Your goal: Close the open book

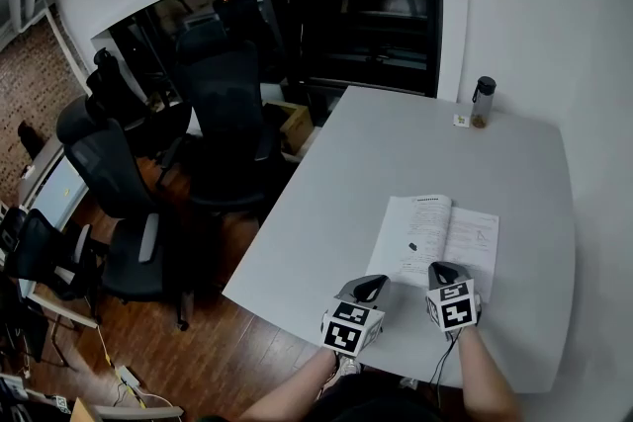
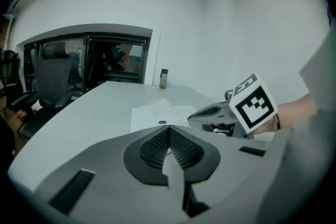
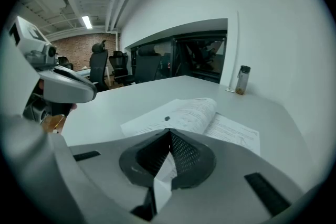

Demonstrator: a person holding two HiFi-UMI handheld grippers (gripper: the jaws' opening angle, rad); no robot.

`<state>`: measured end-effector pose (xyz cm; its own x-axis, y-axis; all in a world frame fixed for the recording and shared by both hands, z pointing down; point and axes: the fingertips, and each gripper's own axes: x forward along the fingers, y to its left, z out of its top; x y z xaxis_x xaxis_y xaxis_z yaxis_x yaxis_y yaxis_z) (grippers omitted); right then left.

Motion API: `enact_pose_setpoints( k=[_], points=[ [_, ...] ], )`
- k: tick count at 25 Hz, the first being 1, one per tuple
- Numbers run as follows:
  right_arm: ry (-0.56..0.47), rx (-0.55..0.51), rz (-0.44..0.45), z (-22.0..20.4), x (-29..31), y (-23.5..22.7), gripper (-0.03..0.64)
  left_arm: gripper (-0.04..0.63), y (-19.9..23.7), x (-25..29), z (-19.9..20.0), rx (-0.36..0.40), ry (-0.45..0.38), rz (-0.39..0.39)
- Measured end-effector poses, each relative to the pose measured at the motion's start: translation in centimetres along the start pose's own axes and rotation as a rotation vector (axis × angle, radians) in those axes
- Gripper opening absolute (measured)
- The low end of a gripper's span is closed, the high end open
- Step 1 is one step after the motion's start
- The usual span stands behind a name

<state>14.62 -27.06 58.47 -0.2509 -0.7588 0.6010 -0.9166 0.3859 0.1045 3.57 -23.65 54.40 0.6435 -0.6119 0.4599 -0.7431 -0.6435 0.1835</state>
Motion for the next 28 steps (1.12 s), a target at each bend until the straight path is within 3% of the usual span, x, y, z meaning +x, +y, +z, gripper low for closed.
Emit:
enact_pose_setpoints(
  k=[4, 9, 15, 24, 28],
  points=[
    [0.088, -0.069, 0.073, -0.6, 2.2, 3.8, 0.005, 0.005, 0.9, -0.8, 0.0, -0.003, -0.006, 0.017],
    [0.149, -0.101, 0.018, -1.4, 3.2, 3.0, 0.005, 0.005, 1.9, -1.5, -0.4, -0.013, -0.006, 0.027],
    [0.126, -0.059, -0.101, -1.2, 2.0, -1.2, 0.005, 0.005, 1.8, -1.2, -0.4, -0.010, -0.005, 0.005],
    [-0.018, 0.142, -0.334, -1.0, -5.8, -9.3, 0.005, 0.005, -0.4, 0.5, 0.2, 0.018, -0.003, -0.055],
    [-0.100, 0.132, -0.332, 1.5, -7.4, -9.4, 0.005, 0.005, -1.0, 0.8, 0.3, 0.019, 0.002, -0.063]
  ],
)
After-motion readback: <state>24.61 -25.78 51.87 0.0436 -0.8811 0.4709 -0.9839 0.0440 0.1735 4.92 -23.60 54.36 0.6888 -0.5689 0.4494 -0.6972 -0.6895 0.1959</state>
